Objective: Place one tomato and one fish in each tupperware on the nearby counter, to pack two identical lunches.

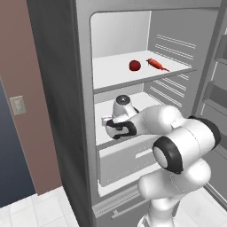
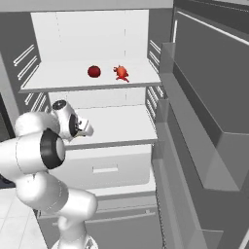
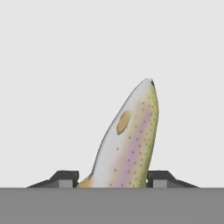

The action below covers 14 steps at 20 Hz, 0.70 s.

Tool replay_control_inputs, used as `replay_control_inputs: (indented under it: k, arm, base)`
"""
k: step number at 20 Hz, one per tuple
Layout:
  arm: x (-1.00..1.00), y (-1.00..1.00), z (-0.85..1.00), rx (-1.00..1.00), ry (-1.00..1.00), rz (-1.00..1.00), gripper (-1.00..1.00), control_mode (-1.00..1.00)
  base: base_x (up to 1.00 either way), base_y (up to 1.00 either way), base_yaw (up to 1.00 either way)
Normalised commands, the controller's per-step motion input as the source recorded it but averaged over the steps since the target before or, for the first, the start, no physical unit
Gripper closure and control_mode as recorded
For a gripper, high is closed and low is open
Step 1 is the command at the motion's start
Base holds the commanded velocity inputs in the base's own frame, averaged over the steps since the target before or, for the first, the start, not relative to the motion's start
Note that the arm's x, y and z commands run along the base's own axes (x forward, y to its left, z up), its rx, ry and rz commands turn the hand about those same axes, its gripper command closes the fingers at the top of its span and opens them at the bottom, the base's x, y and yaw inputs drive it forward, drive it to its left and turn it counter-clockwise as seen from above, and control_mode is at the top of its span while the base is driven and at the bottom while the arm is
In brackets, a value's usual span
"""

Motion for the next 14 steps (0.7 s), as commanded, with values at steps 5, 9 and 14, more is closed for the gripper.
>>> replay_control_inputs:
  k: [5,9,14]
  arm:
    - [-1.0,0.0,0.67,0.07,-0.02,-0.12,1.0,-1.0]
    - [-1.0,0.0,1.0,0.07,0.0,-0.23,1.0,-1.0]
    - [-0.99,-0.01,1.0,0.11,0.03,-0.21,1.0,-1.0]
  base:
    - [0.0,0.0,0.0]
    - [0.0,0.0,0.0]
    - [0.0,0.0,0.0]
